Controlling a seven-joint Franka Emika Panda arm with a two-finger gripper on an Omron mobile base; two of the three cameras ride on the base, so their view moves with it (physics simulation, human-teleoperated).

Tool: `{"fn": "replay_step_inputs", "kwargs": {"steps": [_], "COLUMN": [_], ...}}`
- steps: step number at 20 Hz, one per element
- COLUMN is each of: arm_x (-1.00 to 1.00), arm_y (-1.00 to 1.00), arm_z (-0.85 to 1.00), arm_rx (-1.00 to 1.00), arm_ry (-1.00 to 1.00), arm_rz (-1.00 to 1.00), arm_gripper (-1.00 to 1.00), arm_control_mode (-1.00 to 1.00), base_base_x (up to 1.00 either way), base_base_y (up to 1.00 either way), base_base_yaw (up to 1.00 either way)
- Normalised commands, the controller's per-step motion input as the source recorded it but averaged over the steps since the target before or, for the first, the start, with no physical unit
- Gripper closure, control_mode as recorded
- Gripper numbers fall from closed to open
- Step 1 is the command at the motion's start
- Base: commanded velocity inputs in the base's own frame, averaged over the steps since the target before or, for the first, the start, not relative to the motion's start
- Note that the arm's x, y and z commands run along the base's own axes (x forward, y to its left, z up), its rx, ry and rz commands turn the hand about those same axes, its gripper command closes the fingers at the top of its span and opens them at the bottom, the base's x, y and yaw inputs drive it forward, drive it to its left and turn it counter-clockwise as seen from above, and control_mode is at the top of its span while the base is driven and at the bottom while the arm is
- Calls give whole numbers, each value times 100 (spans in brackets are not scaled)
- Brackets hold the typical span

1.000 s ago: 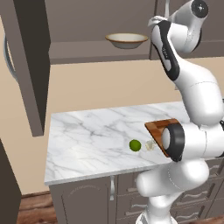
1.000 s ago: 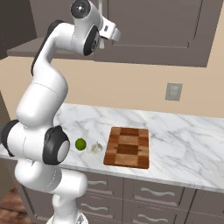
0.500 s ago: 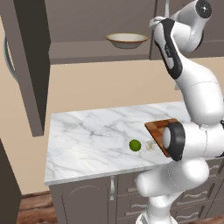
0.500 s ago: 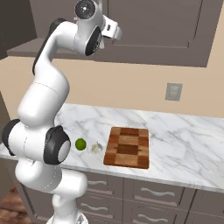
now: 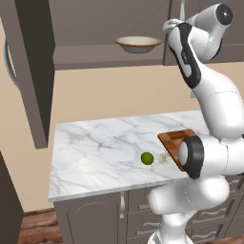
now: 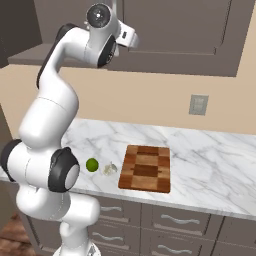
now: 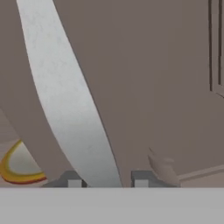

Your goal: Open the cabinet. Place the bowl and condiment on the counter. Then place the lime and garlic on the cutting board.

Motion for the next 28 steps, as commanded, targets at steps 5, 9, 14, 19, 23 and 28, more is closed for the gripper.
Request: {"fn": "replay_step_inputs", "kwargs": {"steps": [5,9,14,19,23,28], "arm_x": [1,1,-7,-40,-51,-49], "arm_y": [-32,-68,-88,-74,-68,-67], "arm_z": [-5,-10,0,0,1,5], "arm_rx": [3,5,8,0,0,0], "arm_ry": [-7,-3,-1,5,8,6], "arm_rz": [0,-7,-16,-21,-23,-20], "arm_gripper": [100,100,100,100,100,100], "arm_control_mode": [-100,-100,-100,-100,-100,-100], "base_base_x": [0,0,0,0,0,0], "base_base_y": [0,0,0,0,0,0], "base_base_yaw": [0,0,0,0,0,0]}}
